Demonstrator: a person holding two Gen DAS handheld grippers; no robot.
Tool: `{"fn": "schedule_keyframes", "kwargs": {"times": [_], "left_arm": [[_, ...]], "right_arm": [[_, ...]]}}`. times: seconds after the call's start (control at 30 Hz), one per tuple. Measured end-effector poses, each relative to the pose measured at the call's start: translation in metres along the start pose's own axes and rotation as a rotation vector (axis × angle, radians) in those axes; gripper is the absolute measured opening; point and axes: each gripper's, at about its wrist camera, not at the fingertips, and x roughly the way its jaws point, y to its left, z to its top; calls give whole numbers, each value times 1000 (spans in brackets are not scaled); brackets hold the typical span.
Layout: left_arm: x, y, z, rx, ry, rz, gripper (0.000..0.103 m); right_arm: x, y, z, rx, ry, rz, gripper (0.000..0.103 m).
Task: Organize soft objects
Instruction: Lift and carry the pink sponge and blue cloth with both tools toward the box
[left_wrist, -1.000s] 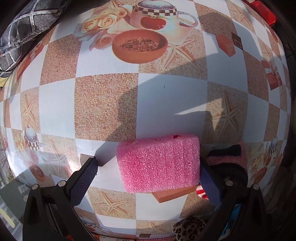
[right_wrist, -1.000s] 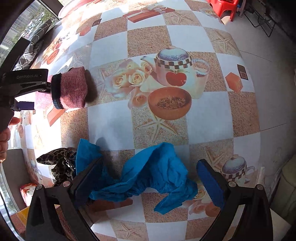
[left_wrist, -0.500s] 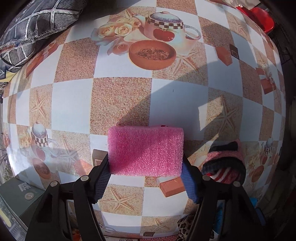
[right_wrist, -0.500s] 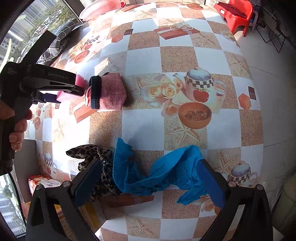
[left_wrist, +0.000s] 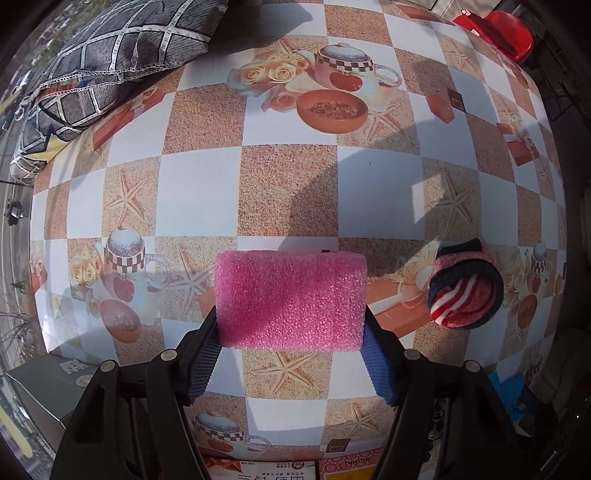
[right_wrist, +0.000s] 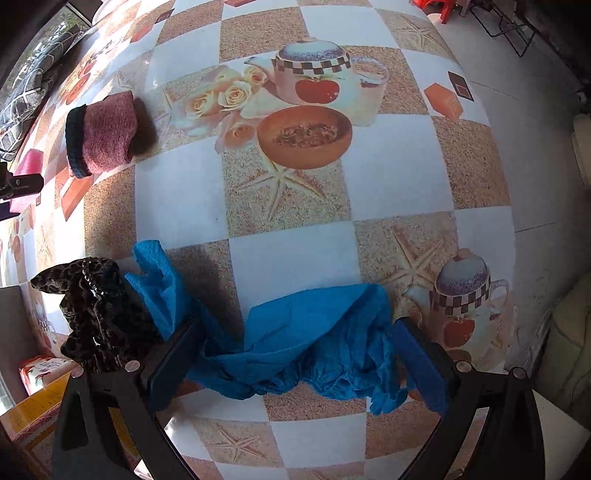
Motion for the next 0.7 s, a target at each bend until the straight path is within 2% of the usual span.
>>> {"fn": "schedule_keyframes", "kwargs": {"times": [0.17,0.3,0.5,0.57,0.7], "left_arm": [[-17,6,-18,17,-32,-1,73],[-29,11,-32,26,-52,3,73],[-43,14,-51,55,-71,23,73],[-50,4,-57,64,-81,26,73],[-61,4,-69,93,-103,35,73]], "right_arm": [[-31,-20,-12,49,-96,98,102],[-39,-13,-17,17,-105,122,102],[0,16,-8,-78,-17,-3,102],[15,17,-7,-80,23,-39,102],[16,19,-7,-78,0,-47,103]]}}
